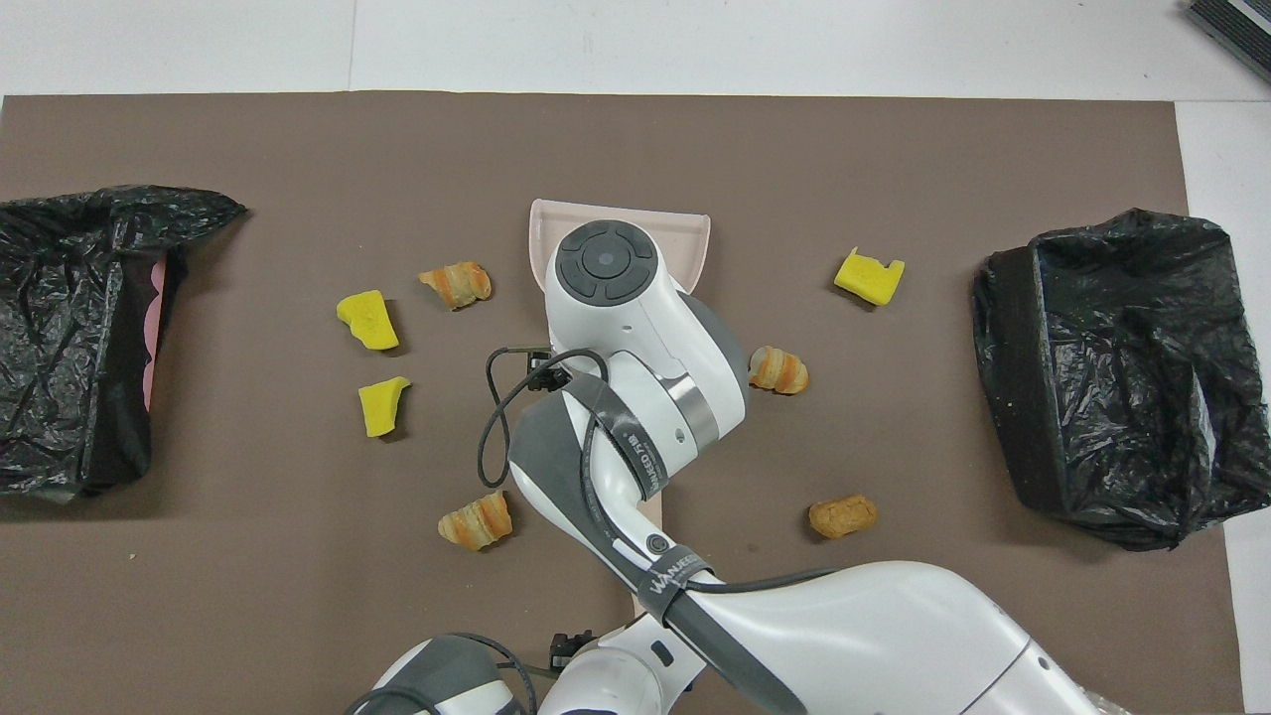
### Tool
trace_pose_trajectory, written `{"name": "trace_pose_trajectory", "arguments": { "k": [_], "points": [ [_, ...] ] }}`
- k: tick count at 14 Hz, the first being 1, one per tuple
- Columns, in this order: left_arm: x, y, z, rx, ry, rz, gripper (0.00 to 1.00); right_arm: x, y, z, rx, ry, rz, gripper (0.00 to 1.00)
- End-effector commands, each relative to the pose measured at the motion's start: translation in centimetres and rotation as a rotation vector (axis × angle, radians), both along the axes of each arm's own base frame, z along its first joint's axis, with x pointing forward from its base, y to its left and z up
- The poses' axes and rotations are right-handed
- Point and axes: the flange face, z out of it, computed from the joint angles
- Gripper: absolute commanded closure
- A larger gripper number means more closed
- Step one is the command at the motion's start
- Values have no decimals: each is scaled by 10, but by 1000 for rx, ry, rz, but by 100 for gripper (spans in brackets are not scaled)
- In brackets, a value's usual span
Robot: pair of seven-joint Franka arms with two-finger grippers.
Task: Sweep and dump trash in bin
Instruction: 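Grasp the pink dustpan handle with the right gripper and lift it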
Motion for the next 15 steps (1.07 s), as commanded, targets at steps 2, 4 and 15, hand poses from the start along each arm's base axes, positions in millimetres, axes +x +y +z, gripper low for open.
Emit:
{"name": "trace_pose_trajectory", "arguments": {
  "k": [2, 4, 15],
  "points": [
    [-3, 3, -1, -9, 0, -4, 14, -10, -9, -2, -21, 10, -36, 32],
    [-3, 3, -1, -9, 0, -6, 20, -9, -7, 3, -27, -4, -54, 67],
    [-4, 4, -3, 7, 10, -21, 100, 35, -70, 82, 3, -190, 276, 100]
  ]
}}
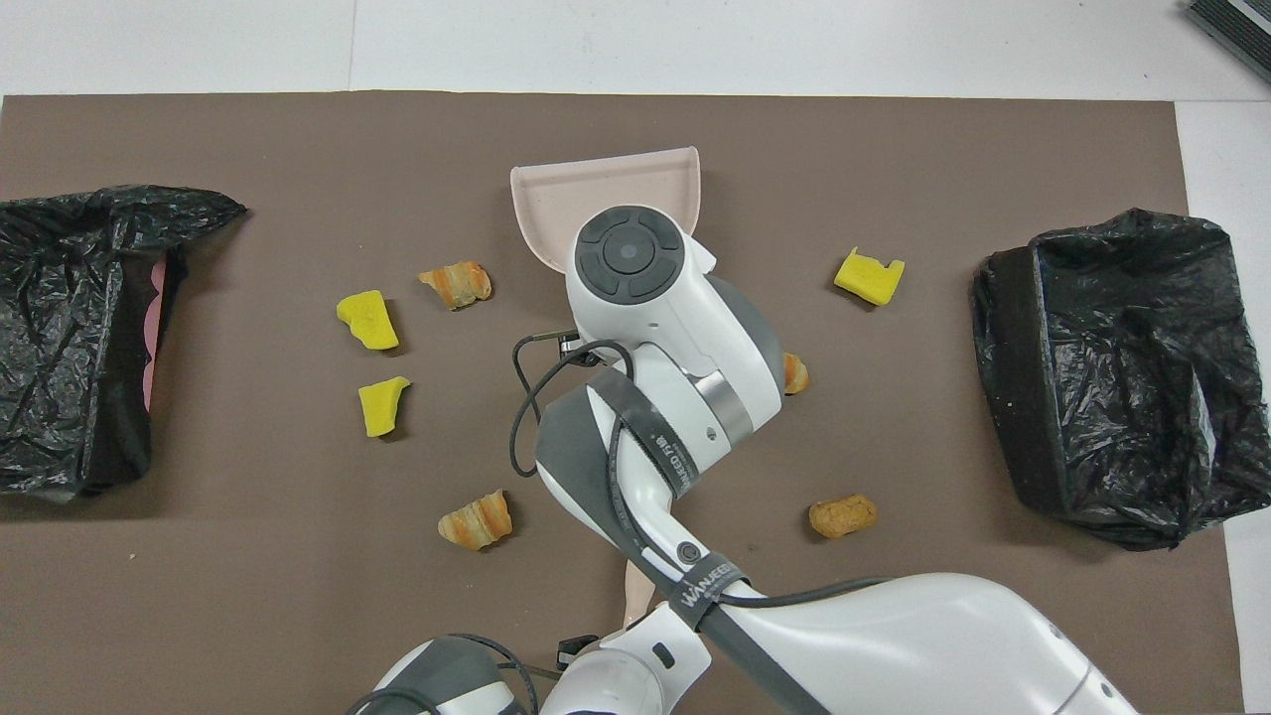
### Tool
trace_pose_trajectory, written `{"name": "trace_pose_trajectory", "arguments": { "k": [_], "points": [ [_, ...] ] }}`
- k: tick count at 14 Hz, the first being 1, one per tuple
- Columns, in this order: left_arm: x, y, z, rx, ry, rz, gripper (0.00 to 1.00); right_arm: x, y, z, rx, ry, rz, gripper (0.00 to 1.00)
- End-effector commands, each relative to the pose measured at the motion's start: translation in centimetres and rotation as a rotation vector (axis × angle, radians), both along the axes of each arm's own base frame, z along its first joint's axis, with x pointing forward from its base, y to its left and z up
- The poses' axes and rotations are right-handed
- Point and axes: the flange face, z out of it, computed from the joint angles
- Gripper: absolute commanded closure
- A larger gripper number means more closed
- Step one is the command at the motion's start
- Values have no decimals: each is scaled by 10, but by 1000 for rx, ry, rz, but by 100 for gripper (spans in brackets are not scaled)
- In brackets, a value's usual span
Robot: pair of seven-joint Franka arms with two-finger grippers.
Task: Sweep and dump trash in bin
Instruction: 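Grasp the pink dustpan handle with the right gripper and lift it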
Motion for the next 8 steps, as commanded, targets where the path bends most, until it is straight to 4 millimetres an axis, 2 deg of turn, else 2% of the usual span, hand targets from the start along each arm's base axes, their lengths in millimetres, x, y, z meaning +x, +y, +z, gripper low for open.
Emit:
{"name": "trace_pose_trajectory", "arguments": {
  "k": [1, 2, 4, 5, 8],
  "points": [
    [0, 6, -2, 22, 22, -2, 100, 18, -53, 42, 32, -38, 140, 100],
    [3, 10, 2, 41, 38, 5, 100, 18, -61, 53, 37, -41, 198, 100],
    [24, 26, 14, 91, 82, 65, 100, 19, -85, 71, 24, -25, 284, 100],
    [30, 33, 16, 114, 102, 92, 100, 15, -90, 76, 15, -2, 363, 100],
    [59, 67, 26, 141, 136, 211, 100, 12, -109, 76, 0, 58, 612, 100]
  ]
}}
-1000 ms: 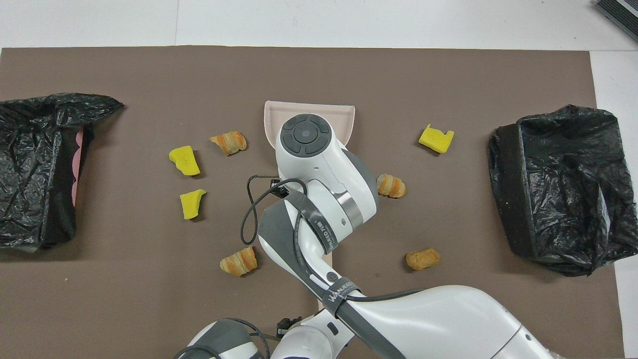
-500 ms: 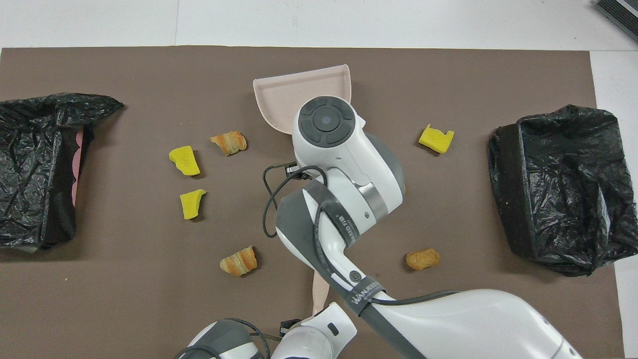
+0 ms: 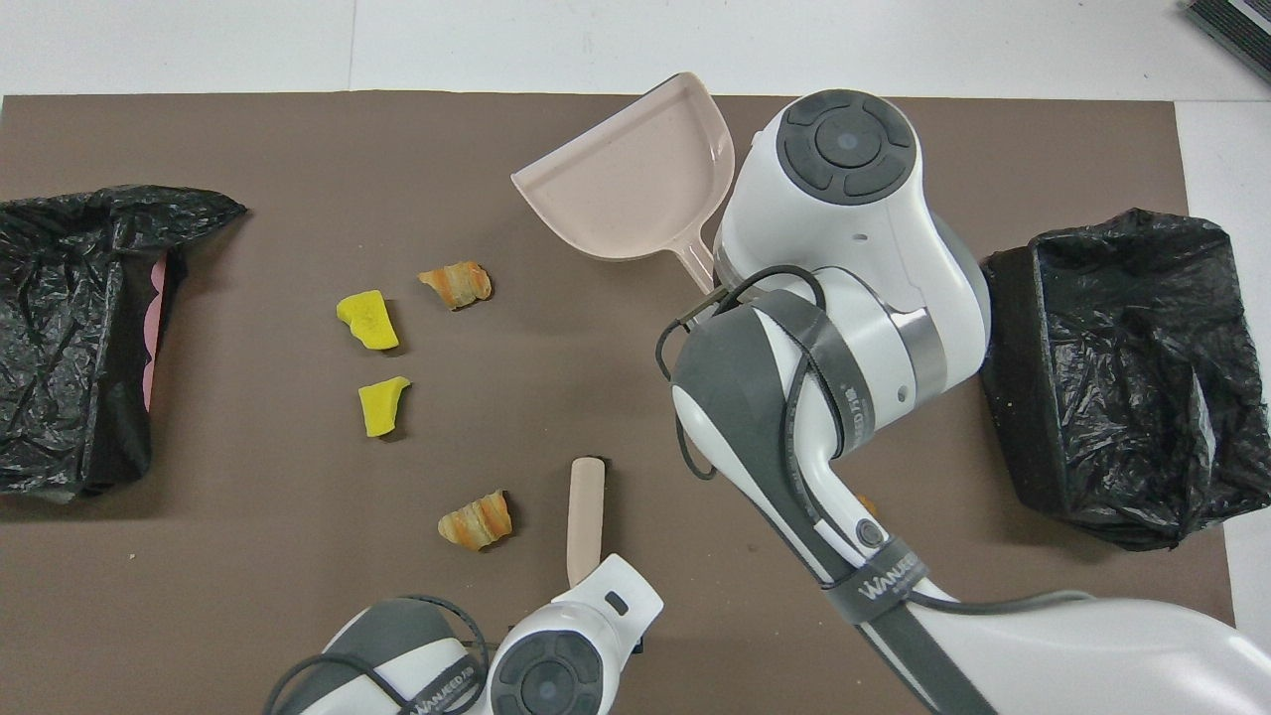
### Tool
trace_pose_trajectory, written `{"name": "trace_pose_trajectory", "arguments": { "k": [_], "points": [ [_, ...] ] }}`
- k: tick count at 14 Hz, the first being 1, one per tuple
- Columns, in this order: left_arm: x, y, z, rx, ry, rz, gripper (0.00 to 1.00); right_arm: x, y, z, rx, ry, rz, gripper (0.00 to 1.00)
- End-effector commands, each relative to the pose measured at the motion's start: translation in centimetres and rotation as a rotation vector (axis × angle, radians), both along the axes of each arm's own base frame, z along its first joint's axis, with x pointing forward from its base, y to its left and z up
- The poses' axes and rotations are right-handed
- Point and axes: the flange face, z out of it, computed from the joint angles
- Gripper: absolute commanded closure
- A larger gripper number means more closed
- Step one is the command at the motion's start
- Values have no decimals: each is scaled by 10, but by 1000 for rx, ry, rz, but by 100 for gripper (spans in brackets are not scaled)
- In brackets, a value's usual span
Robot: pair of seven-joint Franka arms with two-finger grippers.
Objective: Sweep and dump trash in bin
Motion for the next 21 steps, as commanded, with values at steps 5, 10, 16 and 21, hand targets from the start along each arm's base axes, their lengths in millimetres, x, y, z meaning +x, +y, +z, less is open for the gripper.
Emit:
{"name": "trace_pose_trajectory", "arguments": {
  "k": [5, 10, 16, 21],
  "points": [
    [43, 67, 52, 49, 67, 213, 100, -5, -35, -5, -83, 53, 542, 100],
    [43, 100, 69, 77, 119, 312, 100, -10, -40, -25, -203, 81, 773, 100],
    [33, 125, 52, 106, 256, 601, 100, -10, -21, -55, -217, 99, 930, 100],
    [48, 120, 18, 69, 207, 619, 100, -20, 4, -82, -232, 73, 978, 100]
  ]
}}
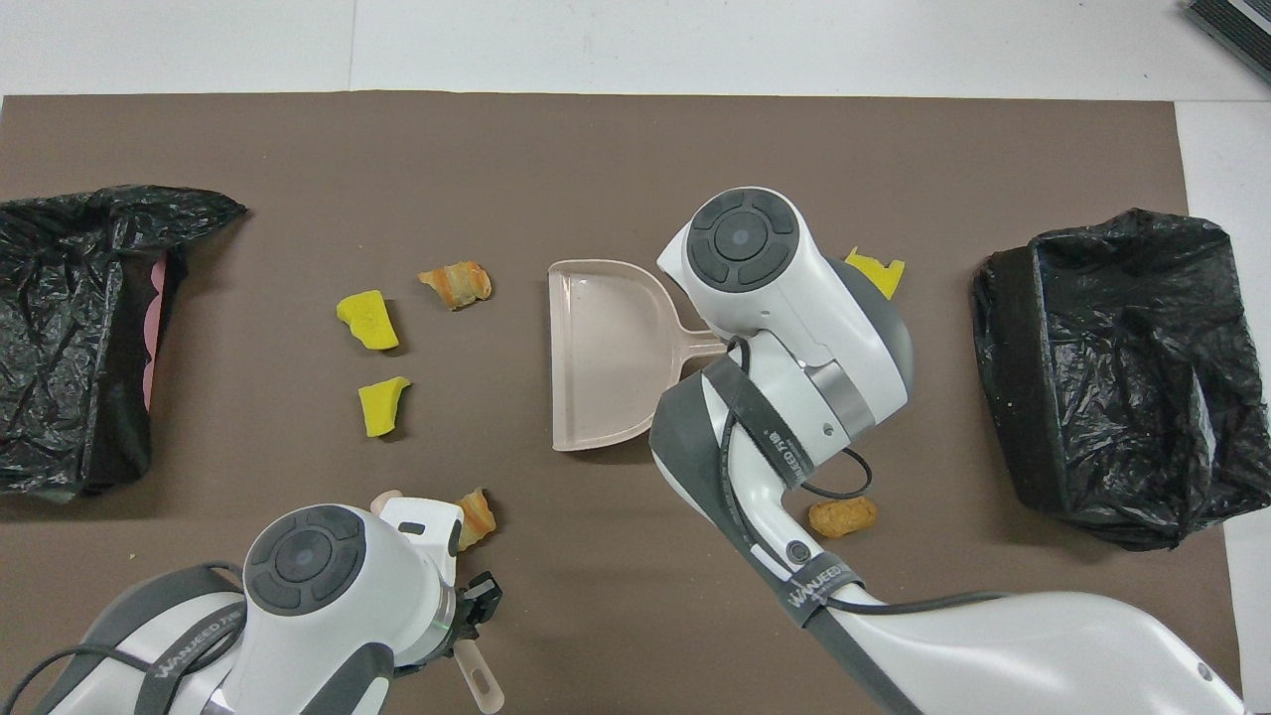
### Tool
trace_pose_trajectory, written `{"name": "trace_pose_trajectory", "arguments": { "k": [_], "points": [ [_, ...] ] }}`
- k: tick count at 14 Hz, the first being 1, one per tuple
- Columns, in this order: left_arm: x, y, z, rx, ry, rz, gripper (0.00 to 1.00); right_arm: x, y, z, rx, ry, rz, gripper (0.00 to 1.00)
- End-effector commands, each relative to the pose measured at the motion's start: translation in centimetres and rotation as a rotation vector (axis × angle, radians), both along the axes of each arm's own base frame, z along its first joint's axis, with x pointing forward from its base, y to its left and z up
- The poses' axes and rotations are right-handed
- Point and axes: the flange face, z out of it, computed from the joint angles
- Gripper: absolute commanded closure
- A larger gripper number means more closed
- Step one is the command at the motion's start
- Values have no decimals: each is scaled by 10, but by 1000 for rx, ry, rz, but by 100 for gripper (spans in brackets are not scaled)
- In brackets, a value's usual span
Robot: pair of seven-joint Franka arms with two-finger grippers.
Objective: Sweep and dump trash in bin
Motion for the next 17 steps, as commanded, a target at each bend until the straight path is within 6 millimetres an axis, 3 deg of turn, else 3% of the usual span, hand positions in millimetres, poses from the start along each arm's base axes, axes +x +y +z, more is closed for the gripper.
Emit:
{"name": "trace_pose_trajectory", "arguments": {
  "k": [1, 4, 9, 17],
  "points": [
    [11, -3, -17, -24, -34, 26, 100, -4, -3, -3, -28, -19, 32, 100],
    [35, -14, -32, -34, -73, 40, 100, -5, -8, -8, -37, -15, 48, 100],
    [84, -16, -29, -66, -129, 70, 100, -3, -12, -8, -38, -12, 97, 100],
    [129, -47, -19, -184, -205, 150, 100, -4, -23, -14, -38, 17, 191, 100]
  ]
}}
